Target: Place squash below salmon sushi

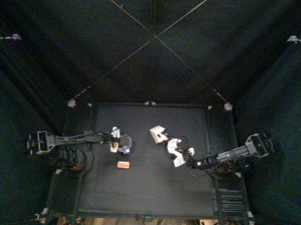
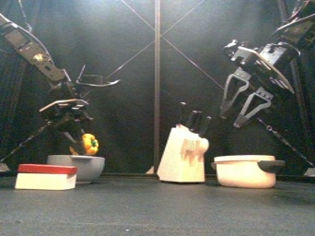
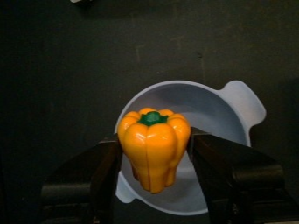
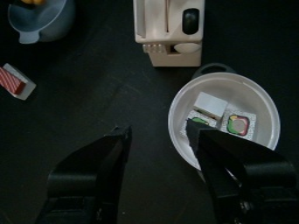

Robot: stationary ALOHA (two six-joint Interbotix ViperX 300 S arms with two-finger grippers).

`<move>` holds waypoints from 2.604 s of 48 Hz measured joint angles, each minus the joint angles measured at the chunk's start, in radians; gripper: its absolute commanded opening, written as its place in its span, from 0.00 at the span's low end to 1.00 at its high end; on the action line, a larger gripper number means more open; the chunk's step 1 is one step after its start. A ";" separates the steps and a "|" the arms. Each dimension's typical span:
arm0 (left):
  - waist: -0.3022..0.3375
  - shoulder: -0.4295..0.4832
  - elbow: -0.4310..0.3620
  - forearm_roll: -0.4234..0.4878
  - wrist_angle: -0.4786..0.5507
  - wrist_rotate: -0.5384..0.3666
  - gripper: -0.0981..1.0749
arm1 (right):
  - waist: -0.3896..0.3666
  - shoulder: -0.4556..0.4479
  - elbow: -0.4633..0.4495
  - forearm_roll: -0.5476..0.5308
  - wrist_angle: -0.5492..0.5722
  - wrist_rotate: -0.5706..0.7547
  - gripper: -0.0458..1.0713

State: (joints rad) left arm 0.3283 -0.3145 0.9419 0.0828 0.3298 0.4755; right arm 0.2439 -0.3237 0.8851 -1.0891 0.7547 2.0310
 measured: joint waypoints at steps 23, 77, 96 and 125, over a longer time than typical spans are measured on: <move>-0.253 -0.038 -0.098 -0.199 0.301 -0.209 0.70 | 0.000 0.000 0.000 0.002 0.000 0.000 0.82; -0.799 0.356 -0.273 0.301 0.348 -1.143 0.70 | 0.006 0.000 0.000 0.000 0.000 0.000 0.82; -0.801 0.393 -0.265 0.244 0.285 -1.149 0.71 | 0.006 0.000 0.000 0.002 -0.002 0.000 0.82; -0.818 0.380 -0.245 0.249 0.279 -1.147 0.87 | 0.006 0.000 0.000 0.000 -0.002 0.000 0.82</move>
State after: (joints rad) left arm -0.4893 0.0660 0.6964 0.3313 0.6090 -0.6719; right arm 0.2500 -0.3237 0.8851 -1.0891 0.7532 2.0310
